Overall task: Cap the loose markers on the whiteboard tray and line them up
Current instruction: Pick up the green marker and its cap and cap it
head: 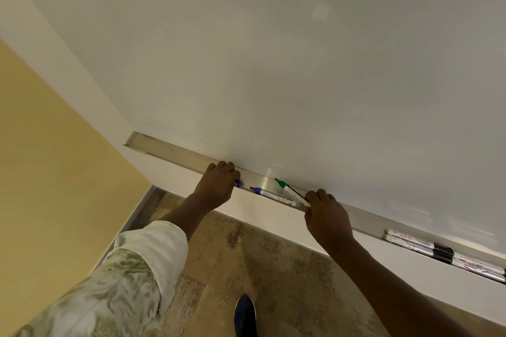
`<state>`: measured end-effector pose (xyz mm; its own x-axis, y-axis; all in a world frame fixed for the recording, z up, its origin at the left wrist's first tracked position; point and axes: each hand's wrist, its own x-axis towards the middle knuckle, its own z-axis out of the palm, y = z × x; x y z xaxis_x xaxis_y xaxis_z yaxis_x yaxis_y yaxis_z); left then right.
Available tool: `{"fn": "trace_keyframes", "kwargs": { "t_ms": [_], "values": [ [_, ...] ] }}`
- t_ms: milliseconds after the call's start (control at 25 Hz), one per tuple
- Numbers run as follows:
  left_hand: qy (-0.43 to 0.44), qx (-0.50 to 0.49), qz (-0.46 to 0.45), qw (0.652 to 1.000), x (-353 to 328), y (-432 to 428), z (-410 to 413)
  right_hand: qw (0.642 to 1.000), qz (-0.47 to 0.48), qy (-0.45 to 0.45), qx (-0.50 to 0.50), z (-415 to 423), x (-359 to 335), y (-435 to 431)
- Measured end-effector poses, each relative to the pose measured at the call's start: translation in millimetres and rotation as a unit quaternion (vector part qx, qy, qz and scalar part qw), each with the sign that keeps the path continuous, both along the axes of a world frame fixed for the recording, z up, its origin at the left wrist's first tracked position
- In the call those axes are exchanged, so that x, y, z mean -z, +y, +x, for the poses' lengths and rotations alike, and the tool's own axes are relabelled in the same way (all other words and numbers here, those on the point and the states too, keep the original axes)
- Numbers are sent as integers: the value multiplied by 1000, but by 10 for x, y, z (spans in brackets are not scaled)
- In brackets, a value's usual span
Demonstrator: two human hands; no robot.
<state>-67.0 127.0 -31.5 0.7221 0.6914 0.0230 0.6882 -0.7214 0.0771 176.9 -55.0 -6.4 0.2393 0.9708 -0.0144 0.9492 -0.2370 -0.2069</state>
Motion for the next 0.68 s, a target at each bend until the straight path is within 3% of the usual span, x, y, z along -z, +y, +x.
{"fn": "trace_keyframes", "kwargs": {
  "t_ms": [240, 480, 680],
  "values": [
    [-21, 13, -13, 1000, -16, -57, 89, 999, 4, 26, 27, -21, -9, -101],
    [-51, -120, -46, 990, -60, -11, -48, 997, 12, 62, 51, -22, 11, -207],
    [-36, -111, -64, 991, -3, 28, -275, 996, 1, 70, 60, -35, 4, -217]
  ]
}}
